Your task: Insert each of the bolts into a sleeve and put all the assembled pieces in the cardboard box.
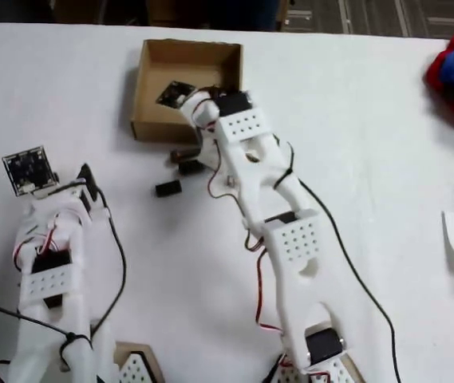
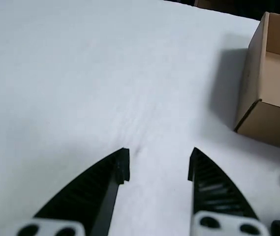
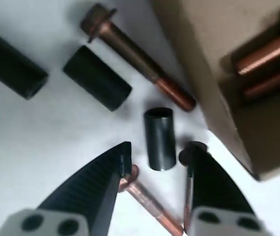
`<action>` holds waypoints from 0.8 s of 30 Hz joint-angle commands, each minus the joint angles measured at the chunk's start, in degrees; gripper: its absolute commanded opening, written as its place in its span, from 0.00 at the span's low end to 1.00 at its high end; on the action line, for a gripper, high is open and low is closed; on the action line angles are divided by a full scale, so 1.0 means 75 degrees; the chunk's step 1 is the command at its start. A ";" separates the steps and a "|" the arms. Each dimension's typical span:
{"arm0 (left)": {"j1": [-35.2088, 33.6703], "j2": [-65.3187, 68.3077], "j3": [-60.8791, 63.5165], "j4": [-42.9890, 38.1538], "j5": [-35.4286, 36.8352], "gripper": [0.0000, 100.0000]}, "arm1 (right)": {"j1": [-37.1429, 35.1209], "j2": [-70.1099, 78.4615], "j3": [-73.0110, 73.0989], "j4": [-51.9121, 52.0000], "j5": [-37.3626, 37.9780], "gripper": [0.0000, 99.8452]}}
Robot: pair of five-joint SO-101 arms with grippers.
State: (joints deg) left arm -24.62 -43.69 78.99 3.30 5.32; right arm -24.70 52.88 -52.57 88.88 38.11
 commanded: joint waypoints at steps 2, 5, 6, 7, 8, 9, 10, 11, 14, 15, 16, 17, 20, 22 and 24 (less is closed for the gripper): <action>0.0000 -0.0141 -0.0240 -0.0152 0.0035 0.21 | 0.0147 -0.0018 -0.0023 -0.0064 0.0047 0.18; 0.0000 -0.0141 -0.0240 -0.0152 0.0035 0.21 | 0.0123 0.0299 -0.0094 -0.0064 0.0047 0.18; 0.0000 -0.0141 -0.0240 -0.0152 0.0035 0.21 | 0.0100 0.0416 -0.0094 -0.0064 0.0047 0.18; 0.0000 -0.0141 -0.0240 -0.0152 0.0035 0.21 | 0.0088 0.0522 -0.0094 -0.0076 0.0047 0.18; 0.0000 -0.0141 -0.0240 -0.0152 0.0035 0.21 | 0.0053 0.0592 -0.0094 -0.0088 0.0059 0.18; 0.0000 -0.0141 -0.0240 -0.0152 0.0035 0.21 | 0.0029 0.0662 -0.0094 -0.0123 0.0059 0.18; 0.0000 -0.0141 -0.0240 -0.0152 0.0035 0.21 | 0.0006 0.0721 -0.0094 -0.0135 0.0059 0.18; 0.0000 -0.0141 -0.0240 -0.0152 0.0035 0.21 | -0.0018 0.0779 -0.0094 -0.0135 0.0059 0.18; 0.0000 -0.0141 -0.0240 -0.0152 0.0035 0.21 | -0.0111 0.0897 -0.0094 -0.0135 0.0059 0.18; 0.0000 -0.0141 -0.0240 -0.0152 0.0035 0.21 | -0.0111 0.0897 -0.0094 -0.0135 0.0059 0.18; 0.0000 -0.0141 -0.0240 -0.0152 0.0035 0.21 | -0.0111 0.0897 -0.0094 -0.0123 0.0059 0.18; 0.0000 -0.0141 -0.0240 -0.0152 0.0035 0.21 | -0.0100 0.0897 -0.0094 -0.0100 0.0059 0.18; 0.0000 -0.0141 -0.0240 -0.0152 0.0035 0.21 | -0.0076 0.0897 -0.0094 -0.0029 0.0059 0.18; 0.0000 -0.0152 -0.0240 -0.0152 0.0035 0.21 | -0.0076 0.0897 -0.0094 -0.0006 0.0059 0.18; 0.0000 -0.0152 -0.0240 -0.0152 0.0035 0.21 | -0.0088 0.0908 -0.0094 -0.0018 0.0059 0.18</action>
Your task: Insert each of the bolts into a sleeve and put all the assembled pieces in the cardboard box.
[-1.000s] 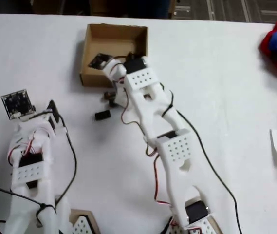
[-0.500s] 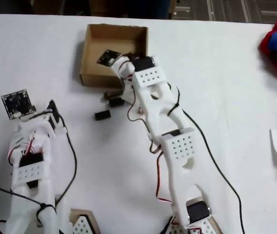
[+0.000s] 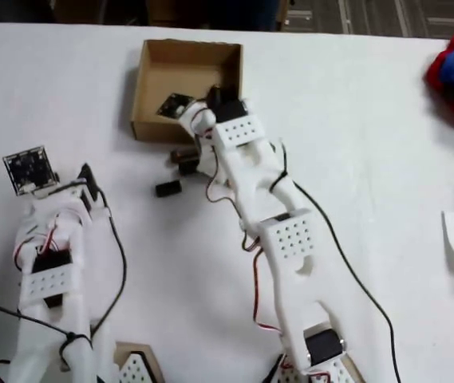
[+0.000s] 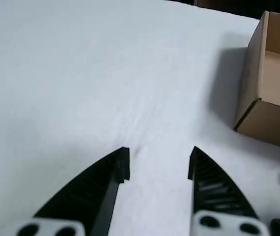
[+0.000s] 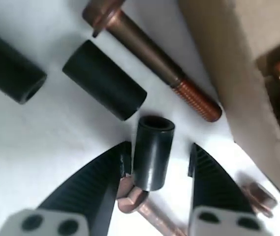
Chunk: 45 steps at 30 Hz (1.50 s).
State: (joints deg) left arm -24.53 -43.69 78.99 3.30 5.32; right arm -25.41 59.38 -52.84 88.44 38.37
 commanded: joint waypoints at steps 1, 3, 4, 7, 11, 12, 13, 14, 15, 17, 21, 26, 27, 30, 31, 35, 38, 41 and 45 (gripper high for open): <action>-0.0012 -0.0152 -0.0240 -0.0152 0.0035 0.21 | 0.0006 0.0041 -0.0059 0.0029 0.0023 0.18; -0.0012 -0.0152 -0.0240 -0.0152 0.0035 0.21 | -0.0018 0.0041 -0.0059 0.0006 0.0023 0.14; -0.0012 -0.0152 -0.0240 -0.0152 0.0035 0.21 | -0.0018 0.0041 -0.0059 0.0018 0.0023 0.11; -0.0012 -0.0152 -0.0240 -0.0152 0.0035 0.21 | -0.0029 0.0029 -0.0059 0.0041 -0.0035 0.02; -0.0012 -0.0152 -0.0240 -0.0152 0.0035 0.21 | -0.0006 -0.0006 -0.0059 0.0053 -0.0035 0.02; -0.0012 -0.0152 -0.0240 -0.0152 0.0023 0.21 | -0.0029 -0.0006 -0.0059 0.0053 -0.0035 0.02; -0.0012 -0.0152 -0.0240 -0.0152 0.0023 0.21 | -0.0029 -0.0006 -0.0059 0.0053 -0.0035 0.03; -0.0012 -0.0152 -0.0240 -0.0152 0.0023 0.21 | -0.0041 -0.0006 -0.0059 0.0053 -0.0035 0.04; -0.0012 -0.0152 -0.0240 -0.0152 0.0023 0.21 | -0.0053 -0.0006 -0.0059 0.0041 -0.0035 0.06; -0.0012 -0.0152 -0.0240 -0.0152 0.0023 0.21 | -0.0053 0.0006 -0.0059 0.0041 -0.0035 0.11; -0.0012 -0.0152 -0.0240 -0.0152 0.0023 0.21 | -0.0053 0.0041 -0.0059 0.0041 -0.0035 0.23; -0.0012 -0.0152 -0.0240 -0.0152 0.0023 0.21 | -0.0053 0.0041 -0.0059 0.0029 -0.0035 0.16; -0.0012 -0.0152 -0.0240 -0.0152 0.0023 0.21 | -0.0053 0.0041 -0.0059 0.0029 -0.0035 0.12; -0.0012 -0.0152 -0.0240 -0.0152 0.0023 0.21 | -0.0053 0.0053 -0.0059 0.0029 -0.0035 0.02; -0.0012 -0.0152 -0.0240 -0.0152 0.0023 0.21 | -0.0041 0.0053 -0.0059 0.0041 -0.0035 0.03; -0.0012 -0.0141 -0.0240 -0.0141 0.0012 0.21 | 0.0018 0.0029 -0.0059 0.0053 -0.0059 0.02; 0.0000 -0.0141 -0.0240 -0.0094 0.0000 0.21 | 0.0205 -0.0229 -0.0293 0.0287 -0.0797 0.02; 0.0059 -0.0152 -0.0287 0.0164 0.0000 0.21 | 0.0580 -0.0826 -0.0949 0.0709 -0.1852 0.02; 0.0715 -0.0129 -0.0850 0.1512 0.0000 0.21 | 0.1284 -0.1834 -0.1864 0.1295 -0.2262 0.02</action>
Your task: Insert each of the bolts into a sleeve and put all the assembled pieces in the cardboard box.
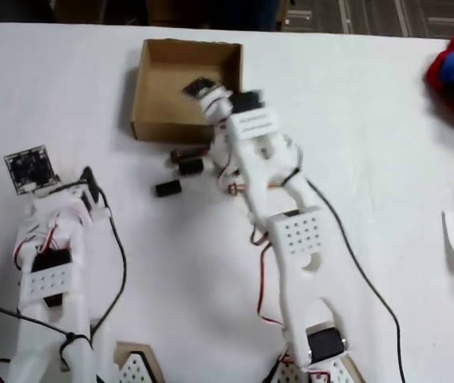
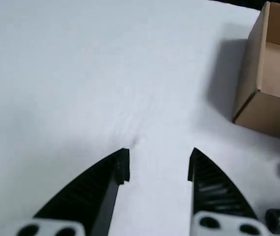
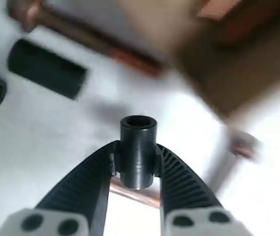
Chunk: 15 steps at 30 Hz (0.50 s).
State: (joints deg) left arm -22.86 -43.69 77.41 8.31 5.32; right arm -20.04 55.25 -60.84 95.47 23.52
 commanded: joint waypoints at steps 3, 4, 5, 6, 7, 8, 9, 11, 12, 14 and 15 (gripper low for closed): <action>0.1360 -0.0129 -0.1213 0.1887 0.0000 0.21 | 0.1284 -0.2045 -0.1067 0.0779 -0.0281 0.02; 0.1688 -0.0129 -0.1495 0.2309 0.0000 0.21 | 0.1600 -0.2315 -0.0996 0.0791 -0.0281 0.02; 0.2075 -0.0129 -0.1834 0.2837 -0.0012 0.21 | 0.1975 -0.2643 -0.0856 0.0791 -0.0281 0.02; 0.2462 -0.0117 -0.2256 0.3458 -0.0094 0.21 | 0.2362 -0.2960 -0.0656 0.0791 -0.0305 0.02; 0.2884 -0.0117 -0.2725 0.4091 -0.0375 0.21 | 0.2760 -0.3288 -0.0352 0.0791 -0.0434 0.02; 0.3305 -0.0094 -0.3147 0.4618 -0.0785 0.21 | 0.3206 -0.3628 0.0035 0.0791 -0.0610 0.02; 0.3739 0.0012 -0.3581 0.5052 -0.1278 0.21 | 0.3604 -0.3979 0.0527 0.0791 -0.0750 0.02; 0.4454 0.0422 -0.4413 0.5779 -0.2532 0.21 | 0.4331 -0.4695 0.1805 0.0791 -0.0879 0.02; 0.4642 0.0738 -0.4788 0.6001 -0.3141 0.21 | 0.4612 -0.5058 0.2544 0.0791 -0.0867 0.02; 0.4747 0.1653 -0.5621 0.6130 -0.3739 0.21 | 0.4964 -0.5820 0.4009 0.0733 -0.0867 0.02; 0.4747 0.2227 -0.6101 0.6154 -0.3657 0.21 | 0.5081 -0.6253 0.4724 0.0580 -0.0867 0.02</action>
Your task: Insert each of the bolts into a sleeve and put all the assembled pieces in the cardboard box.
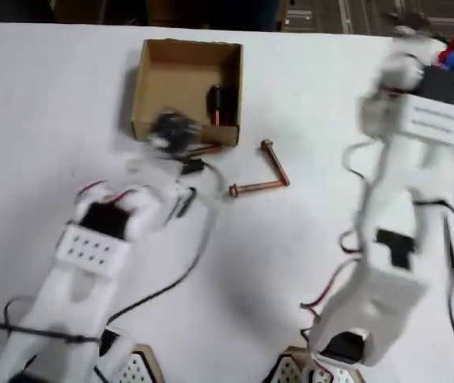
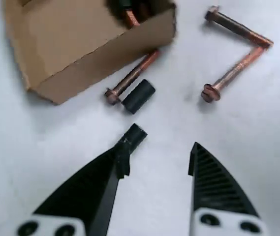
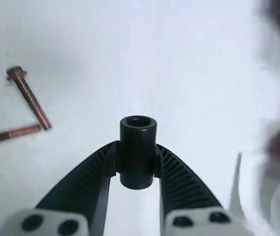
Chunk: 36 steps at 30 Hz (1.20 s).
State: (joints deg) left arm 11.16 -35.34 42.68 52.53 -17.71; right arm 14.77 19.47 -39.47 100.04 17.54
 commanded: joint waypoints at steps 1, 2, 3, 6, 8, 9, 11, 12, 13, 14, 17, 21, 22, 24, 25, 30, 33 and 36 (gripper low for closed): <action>0.0211 0.1817 -0.2022 0.0410 -0.0469 0.21 | 0.0545 -0.1952 0.2579 -0.0287 -0.0070 0.02; 0.0258 0.2590 -0.2667 0.0703 -0.0399 0.21 | 0.0651 -0.2491 0.3270 -0.0662 -0.0070 0.02; 0.0352 0.3388 -0.3382 0.1125 -0.0316 0.21 | 0.0756 -0.3077 0.4009 -0.1119 -0.0070 0.02; 0.0867 0.5685 -0.5855 0.2708 -0.0340 0.21 | 0.0826 -0.4882 0.6283 -0.2421 -0.0070 0.02; 0.1160 0.6963 -0.7625 0.3645 -0.0363 0.21 | 0.0697 -0.5785 0.7678 -0.2971 -0.0070 0.02; 0.1278 0.7549 -0.8481 0.4067 -0.0399 0.21 | 0.0639 -0.6054 0.8252 -0.3229 -0.0082 0.02; 0.1500 0.8627 -1.0157 0.4853 -0.0926 0.21 | 0.0627 -0.6207 0.9178 -0.3733 -0.0082 0.02; 0.1606 0.9131 -1.0942 0.5228 -0.1289 0.21 | 0.0627 -0.6195 0.9565 -0.4050 -0.0082 0.02; 0.1700 0.9623 -1.1645 0.5579 -0.1664 0.21 | 0.0651 -0.6136 0.9881 -0.4355 -0.0082 0.02; 0.1782 1.0092 -1.2337 0.5919 -0.1958 0.21 | 0.0662 -0.6054 1.0139 -0.4612 -0.0082 0.02; 0.1911 1.1405 -1.3978 0.6564 -0.2379 0.21 | 0.0674 -0.5749 1.0561 -0.5163 -0.0117 0.02; 0.1852 1.2730 -1.5127 0.6576 -0.2391 0.21 | 0.0674 -0.5292 1.0632 -0.5597 -0.0129 0.02; 0.1852 1.2976 -1.5291 0.6576 -0.2391 0.21 | 0.0674 -0.5199 1.0632 -0.5703 -0.0129 0.02; 0.1875 1.3339 -1.5525 0.6576 -0.2391 0.21 | 0.0674 -0.5023 1.0632 -0.5925 -0.0129 0.02; 0.1887 1.3480 -1.5631 0.6576 -0.2391 0.21 | 0.0674 -0.4929 1.0632 -0.6031 -0.0129 0.02; 0.1911 1.3914 -1.6029 0.6564 -0.2379 0.20 | 0.0674 -0.4472 1.0632 -0.6464 -0.0129 0.02; 0.1793 1.4078 -1.6182 0.6564 -0.2063 0.11 | 0.0674 -0.4237 1.0608 -0.6500 -0.0141 0.02; 0.1559 1.4160 -1.6123 0.6599 -0.2028 0.02 | 0.0674 -0.4167 1.0596 -0.6511 -0.0141 0.02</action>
State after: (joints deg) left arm 25.32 70.77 -76.88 101.41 -33.27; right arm 19.96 -11.91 40.53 52.13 17.01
